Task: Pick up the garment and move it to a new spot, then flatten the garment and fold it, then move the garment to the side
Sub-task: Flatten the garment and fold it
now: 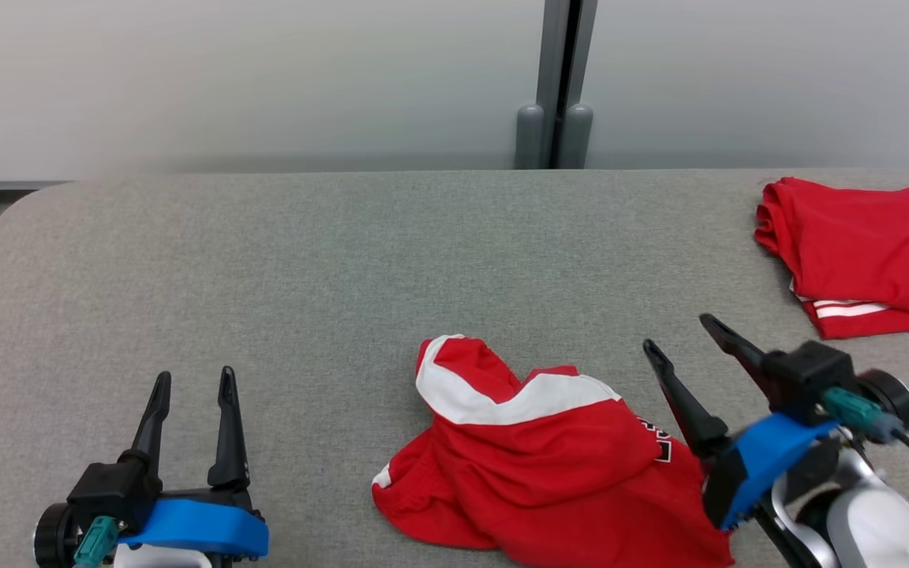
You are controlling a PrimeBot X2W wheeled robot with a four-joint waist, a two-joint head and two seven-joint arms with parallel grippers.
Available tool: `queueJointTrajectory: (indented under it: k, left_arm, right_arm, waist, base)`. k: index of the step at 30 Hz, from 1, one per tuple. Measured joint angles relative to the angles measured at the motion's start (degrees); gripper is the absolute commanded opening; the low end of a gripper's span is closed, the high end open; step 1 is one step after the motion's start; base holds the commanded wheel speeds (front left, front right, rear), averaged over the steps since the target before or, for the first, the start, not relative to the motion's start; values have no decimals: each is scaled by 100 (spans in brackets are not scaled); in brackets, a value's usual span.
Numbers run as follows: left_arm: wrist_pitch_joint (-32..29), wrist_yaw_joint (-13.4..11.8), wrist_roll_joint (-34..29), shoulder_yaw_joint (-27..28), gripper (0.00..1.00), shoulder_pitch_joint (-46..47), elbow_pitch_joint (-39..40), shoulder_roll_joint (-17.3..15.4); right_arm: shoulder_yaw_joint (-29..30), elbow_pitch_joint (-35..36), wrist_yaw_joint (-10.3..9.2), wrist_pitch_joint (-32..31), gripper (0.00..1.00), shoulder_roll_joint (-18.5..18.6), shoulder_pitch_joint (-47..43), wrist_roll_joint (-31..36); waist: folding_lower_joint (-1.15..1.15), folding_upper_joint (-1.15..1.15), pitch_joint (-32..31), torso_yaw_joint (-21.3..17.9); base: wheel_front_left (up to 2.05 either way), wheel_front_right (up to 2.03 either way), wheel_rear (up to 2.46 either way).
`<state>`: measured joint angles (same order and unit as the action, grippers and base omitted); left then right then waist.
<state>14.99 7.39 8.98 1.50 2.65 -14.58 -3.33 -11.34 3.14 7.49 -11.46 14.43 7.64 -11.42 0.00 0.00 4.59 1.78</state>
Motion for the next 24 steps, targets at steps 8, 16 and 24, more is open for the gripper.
queueJointTrajectory:
  k: [8,16,24]
  left_arm:
    - [1,1,20,-58,100,181,-19,1]
    - [1,1,60,-70,100,247,-24,5]
    - [1,1,102,-85,100,306,-51,13]
  right_arm:
    - [-665,-1196,0,-98,100,66,925,-149]
    - [-1100,-2596,0,-127,100,146,1378,-361]
    - [-1636,-3583,0,-231,100,157,1575,-639]
  waist:
    - [0,0,183,254]
    - [1,0,355,547]
    - [0,0,399,668]
  base:
    - [0,0,0]
    - [0,0,0]
    - [0,0,0]
